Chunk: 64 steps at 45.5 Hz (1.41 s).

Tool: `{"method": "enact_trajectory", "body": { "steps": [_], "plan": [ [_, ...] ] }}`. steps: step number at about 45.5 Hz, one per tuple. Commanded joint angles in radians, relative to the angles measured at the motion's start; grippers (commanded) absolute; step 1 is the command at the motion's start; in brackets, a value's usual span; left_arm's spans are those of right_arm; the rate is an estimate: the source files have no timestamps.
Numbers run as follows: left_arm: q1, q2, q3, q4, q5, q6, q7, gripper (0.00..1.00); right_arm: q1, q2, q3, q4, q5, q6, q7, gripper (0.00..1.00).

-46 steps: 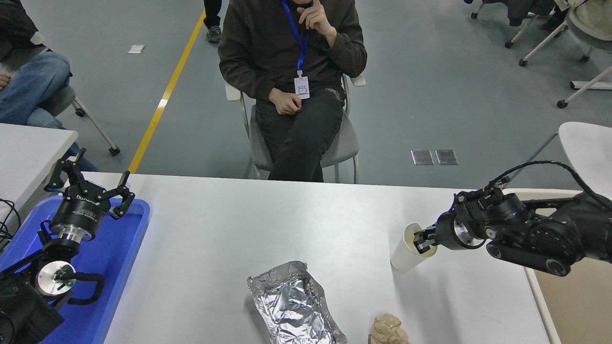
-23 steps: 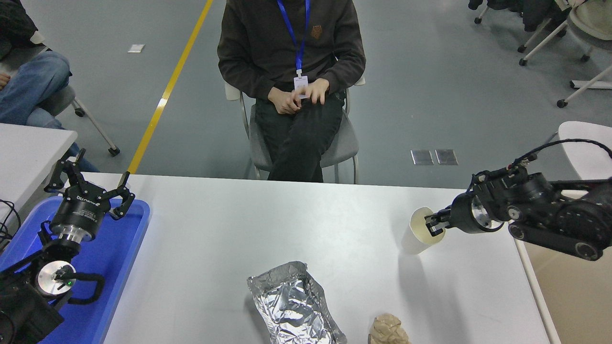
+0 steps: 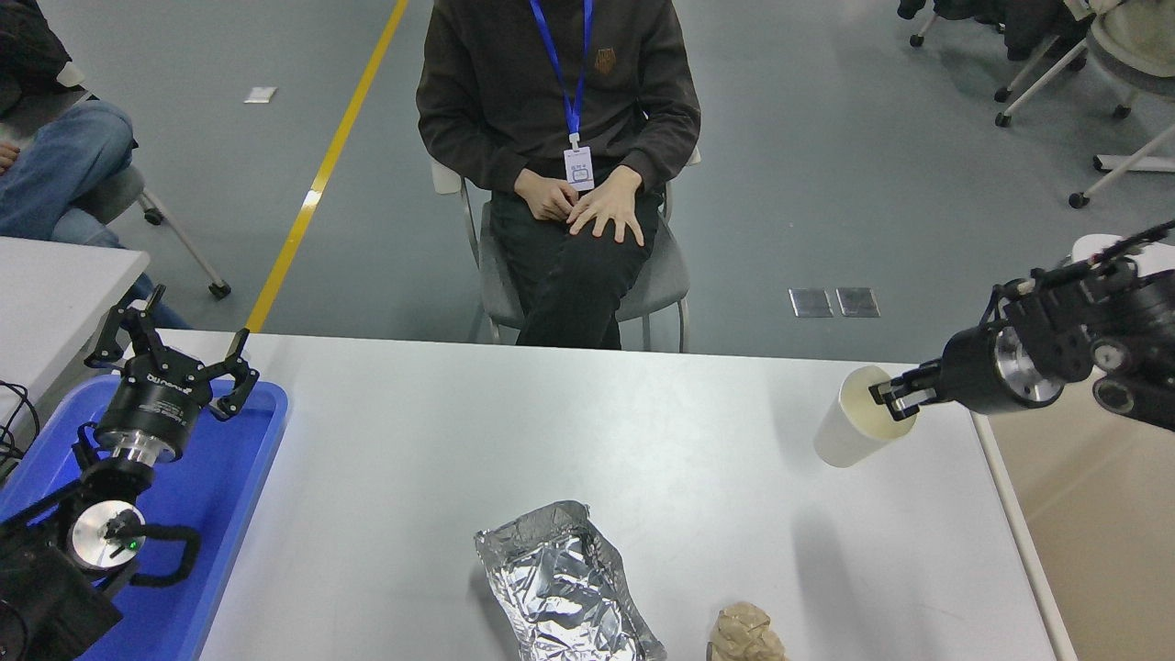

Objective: Clean the table surface

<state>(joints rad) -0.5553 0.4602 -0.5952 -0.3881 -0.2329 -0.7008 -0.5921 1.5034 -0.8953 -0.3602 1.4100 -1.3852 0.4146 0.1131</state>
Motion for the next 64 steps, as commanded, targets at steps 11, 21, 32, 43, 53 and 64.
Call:
{"method": "enact_trajectory", "body": {
  "steps": [11,21,32,43,53,64],
  "plan": [
    [0.000,0.000,0.000,0.000,0.000,0.001,0.000,1.00,0.143,-0.146,-0.003,0.078,-0.009,0.107,0.008,0.00],
    [0.000,0.000,0.000,0.000,0.000,0.000,0.000,1.00,0.135,-0.201,-0.014,0.049,-0.052,0.107,0.008,0.00],
    [0.000,0.000,0.000,0.000,0.000,0.000,0.000,1.00,0.121,-0.295,-0.017,-0.012,-0.051,0.105,0.019,0.00],
    [0.000,0.000,0.000,0.000,0.000,0.001,0.000,1.00,0.072,-0.378,-0.019,-0.057,-0.054,0.102,0.076,0.00],
    [0.000,0.000,0.000,0.000,0.000,0.001,0.000,1.00,-0.002,-0.387,-0.011,-0.239,-0.052,0.089,0.141,0.00],
    [0.000,0.000,0.000,0.000,0.000,0.000,0.000,1.00,-0.130,-0.376,0.000,-0.384,-0.052,0.000,0.221,0.00]
  ]
}}
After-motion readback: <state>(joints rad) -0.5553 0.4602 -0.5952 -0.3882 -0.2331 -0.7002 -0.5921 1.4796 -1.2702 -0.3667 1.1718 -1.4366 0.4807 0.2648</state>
